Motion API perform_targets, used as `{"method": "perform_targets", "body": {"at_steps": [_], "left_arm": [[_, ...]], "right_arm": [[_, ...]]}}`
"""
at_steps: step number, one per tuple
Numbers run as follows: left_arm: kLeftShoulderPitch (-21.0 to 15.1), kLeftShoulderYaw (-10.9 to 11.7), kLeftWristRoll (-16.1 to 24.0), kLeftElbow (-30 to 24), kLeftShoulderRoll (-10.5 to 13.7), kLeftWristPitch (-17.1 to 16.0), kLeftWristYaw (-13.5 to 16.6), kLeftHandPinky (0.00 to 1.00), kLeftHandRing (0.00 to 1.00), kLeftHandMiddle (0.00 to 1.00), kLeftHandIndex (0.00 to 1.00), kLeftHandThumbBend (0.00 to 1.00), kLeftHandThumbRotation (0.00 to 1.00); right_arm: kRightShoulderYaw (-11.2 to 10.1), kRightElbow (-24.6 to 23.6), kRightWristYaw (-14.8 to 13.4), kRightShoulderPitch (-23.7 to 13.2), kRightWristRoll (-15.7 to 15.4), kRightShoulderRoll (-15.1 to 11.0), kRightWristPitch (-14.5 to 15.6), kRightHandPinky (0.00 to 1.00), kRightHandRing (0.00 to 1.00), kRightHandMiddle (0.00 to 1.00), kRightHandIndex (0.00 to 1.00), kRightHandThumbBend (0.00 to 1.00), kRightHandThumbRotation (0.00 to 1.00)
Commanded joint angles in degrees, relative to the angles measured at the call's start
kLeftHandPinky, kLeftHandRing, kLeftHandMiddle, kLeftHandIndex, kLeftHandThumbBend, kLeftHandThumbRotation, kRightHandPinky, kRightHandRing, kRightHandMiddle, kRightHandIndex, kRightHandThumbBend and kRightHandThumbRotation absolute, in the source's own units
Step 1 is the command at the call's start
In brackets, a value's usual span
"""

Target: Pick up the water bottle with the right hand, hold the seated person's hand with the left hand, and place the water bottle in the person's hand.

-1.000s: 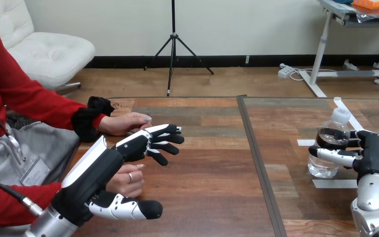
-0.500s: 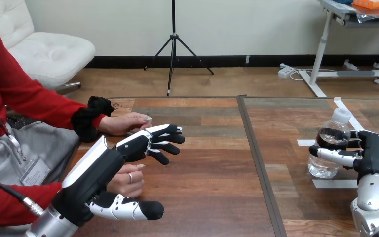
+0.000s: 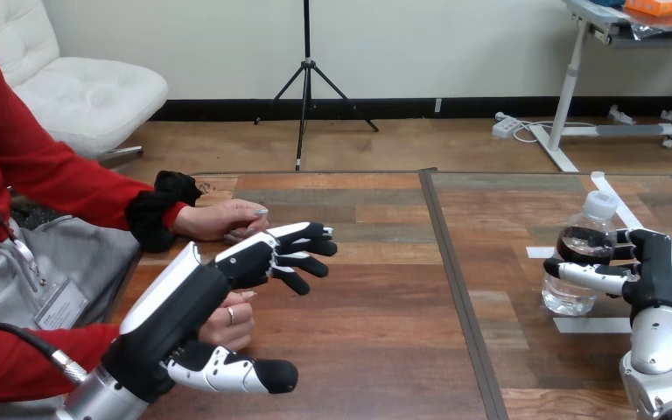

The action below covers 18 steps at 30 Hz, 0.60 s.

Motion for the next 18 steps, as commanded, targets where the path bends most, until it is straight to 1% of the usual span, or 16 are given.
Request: {"method": "perform_targets", "body": {"at_steps": [1,10,18], "left_arm": [[-3.67,1.30,-1.48,0.45,-0.93,-0.28,-0.41,0.63,0.74,0.81,0.85,1.00,0.66],[-4.48,1.62,-1.57,1.98,-1.39,-0.73,-1.70,0.64,0.75,0.82,0.85,1.00,0.65],[-5.22,1.73,-2.21,3.20,-1.69,-1.12,-2.95,0.65,0.76,0.83,0.85,1.00,0.65]], "right_arm": [[-0.01,-1.59,-0.53,-3.63,0.19,0.55,-3.33,0.47,0.54,0.57,0.56,0.90,0.00],[-0.17,-1.88,-0.61,-3.39,0.45,0.87,-5.25,0.48,0.54,0.57,0.56,0.90,0.00],[-0.92,-1.99,0.27,-3.38,1.65,1.28,-6.46,0.47,0.54,0.57,0.57,0.88,0.00]]}}
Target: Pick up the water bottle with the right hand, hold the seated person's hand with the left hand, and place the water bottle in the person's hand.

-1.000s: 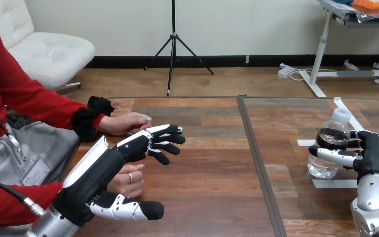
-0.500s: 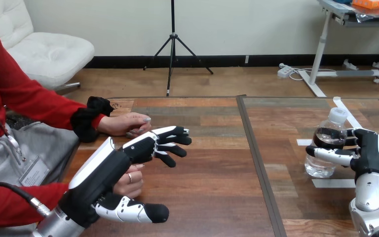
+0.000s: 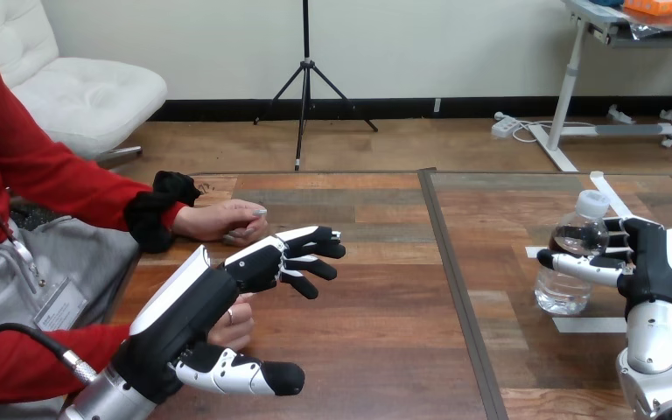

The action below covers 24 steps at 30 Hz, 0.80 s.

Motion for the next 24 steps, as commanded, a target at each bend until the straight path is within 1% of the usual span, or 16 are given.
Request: {"method": "perform_targets", "body": {"at_steps": [1,8,17,24], "left_arm": [[-4.04,1.61,-1.44,0.72,-0.30,-1.01,-0.63,0.65,0.76,0.83,0.86,1.00,0.65],[-4.48,1.84,-1.48,1.50,-0.60,-1.44,-1.01,0.65,0.76,0.82,0.86,1.00,0.65],[-5.16,1.93,-1.26,2.78,-0.73,-2.49,-1.31,0.65,0.76,0.82,0.86,1.00,0.66],[-5.57,1.91,-1.45,3.44,-0.94,-2.67,-1.52,0.65,0.75,0.82,0.86,1.00,0.66]], "right_arm": [[-0.77,-2.00,0.22,-3.40,1.01,0.81,-2.30,0.46,0.53,0.57,0.57,0.88,0.00],[-1.55,-2.39,1.77,-3.35,2.59,1.18,-3.32,0.45,0.52,0.57,0.57,0.85,0.00],[-1.28,-2.98,1.59,-3.29,2.79,1.38,-3.72,0.44,0.52,0.58,0.57,0.83,0.00],[-1.44,-3.49,1.74,-2.98,3.23,1.66,-4.93,0.44,0.52,0.58,0.57,0.82,0.00]]}}
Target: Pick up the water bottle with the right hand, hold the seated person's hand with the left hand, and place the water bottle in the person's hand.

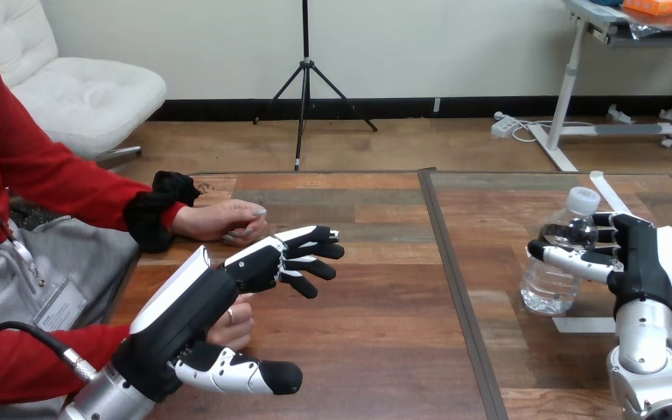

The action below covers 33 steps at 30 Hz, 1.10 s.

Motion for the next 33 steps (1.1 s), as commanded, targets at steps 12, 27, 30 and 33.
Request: {"method": "perform_targets", "body": {"at_steps": [12,27,30,33], "left_arm": [[-4.04,1.40,-0.86,0.73,-0.95,-1.30,-0.11,0.65,0.76,0.82,0.86,1.00,0.66],[-3.51,1.48,-1.50,-0.38,-0.93,-0.52,-0.37,0.65,0.75,0.82,0.85,1.00,0.65],[-3.44,1.52,-1.92,-0.26,-0.92,-0.70,-0.64,0.65,0.76,0.82,0.85,1.00,0.65],[-3.33,1.55,-2.12,-0.22,-0.82,-0.81,-0.82,0.65,0.76,0.82,0.85,1.00,0.64]], "right_arm": [[-0.51,-4.28,0.45,-2.43,0.97,0.44,-3.81,0.43,0.52,0.58,0.58,0.82,0.00],[-0.17,-4.15,0.83,-2.08,0.76,0.79,-3.55,0.54,0.61,0.62,0.64,0.91,0.02],[0.01,-3.92,0.64,-2.10,0.57,1.02,-3.29,0.57,0.63,0.64,0.67,0.94,0.06],[0.12,-3.75,0.57,-2.11,0.48,1.27,-2.94,0.60,0.66,0.66,0.70,0.97,0.11]]}}
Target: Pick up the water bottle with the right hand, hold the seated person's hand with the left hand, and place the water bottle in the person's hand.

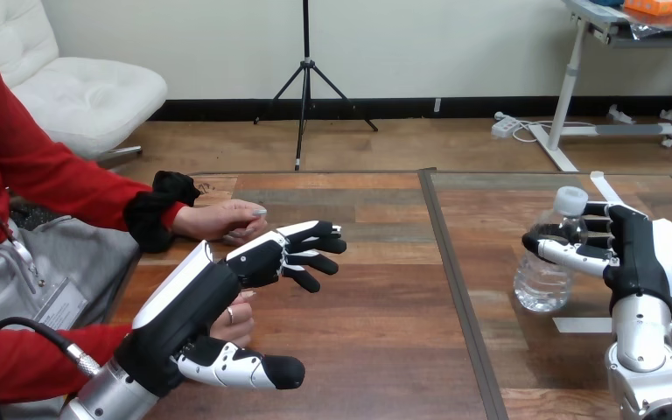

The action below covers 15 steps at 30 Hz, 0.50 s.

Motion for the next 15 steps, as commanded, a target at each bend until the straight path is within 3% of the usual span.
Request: {"method": "perform_targets", "body": {"at_steps": [1,15], "left_arm": [[-2.46,1.52,-1.56,-0.93,-0.19,-0.54,-0.41,0.65,0.76,0.82,0.85,1.00,0.64],[-1.63,2.22,-0.23,-1.80,0.27,-0.77,0.26,0.65,0.75,0.82,0.85,1.00,0.66]], "right_arm": [[0.09,-2.33,-0.41,-2.35,-0.07,1.09,-1.20,0.61,0.66,0.67,0.71,0.98,0.12],[0.72,-1.27,-0.76,-2.85,-0.72,1.73,0.69,0.67,0.74,0.75,0.82,1.00,0.26]]}}
